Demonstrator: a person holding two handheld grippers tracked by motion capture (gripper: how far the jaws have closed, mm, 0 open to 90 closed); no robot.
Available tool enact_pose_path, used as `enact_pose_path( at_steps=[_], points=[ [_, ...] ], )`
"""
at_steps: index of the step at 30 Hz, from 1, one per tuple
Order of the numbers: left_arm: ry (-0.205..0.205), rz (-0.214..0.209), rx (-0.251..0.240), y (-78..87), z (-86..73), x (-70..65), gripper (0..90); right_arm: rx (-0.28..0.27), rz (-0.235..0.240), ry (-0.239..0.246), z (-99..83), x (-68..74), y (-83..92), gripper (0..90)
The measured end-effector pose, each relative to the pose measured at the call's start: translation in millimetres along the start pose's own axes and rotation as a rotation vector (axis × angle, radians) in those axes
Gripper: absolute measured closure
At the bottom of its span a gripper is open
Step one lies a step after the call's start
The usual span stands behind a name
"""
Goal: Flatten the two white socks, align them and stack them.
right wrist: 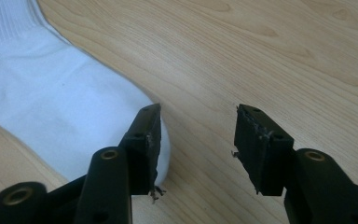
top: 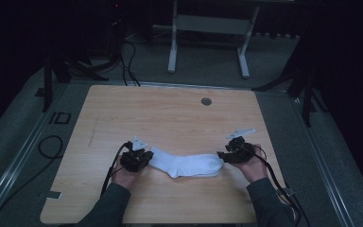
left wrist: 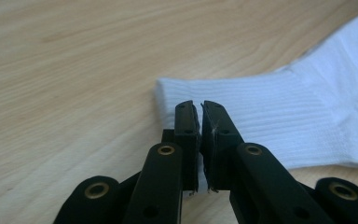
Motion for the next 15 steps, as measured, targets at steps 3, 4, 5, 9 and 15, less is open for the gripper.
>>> enact_pose_path(
  at_steps=[3,4,5,9,15],
  points=[
    [0.012,0.014,-0.010,3.8,1.6,5.9,84.6,-0.001,0.005,-0.010,0.5,-0.7,-0.1,49.2],
    [0.013,0.016,-0.012,4.7,1.9,7.3,84.3,-0.004,0.007,-0.013,1.0,-1.2,-0.2,49.0],
    [0.014,0.021,-0.012,6.0,2.1,9.6,84.1,-0.004,0.007,-0.014,1.1,-1.3,-0.2,48.7],
    [0.028,0.037,-0.021,10.7,2.7,18.3,83.2,-0.003,0.009,-0.018,1.1,-2.0,-0.2,48.4],
    [0.057,0.046,-0.022,12.4,-0.2,27.1,83.3,-0.005,0.012,-0.027,0.7,-4.2,0.2,48.4]
  ],
)
Point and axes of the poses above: each handheld gripper's, and its own axes: y roughly backward along the jaws, z roughly out of its top, x roughly to its left, the point moved 8 cm from there along -y, roughly forward along the jaws, and after that the axes turned 1 degree about y, right-handed, at the moved point
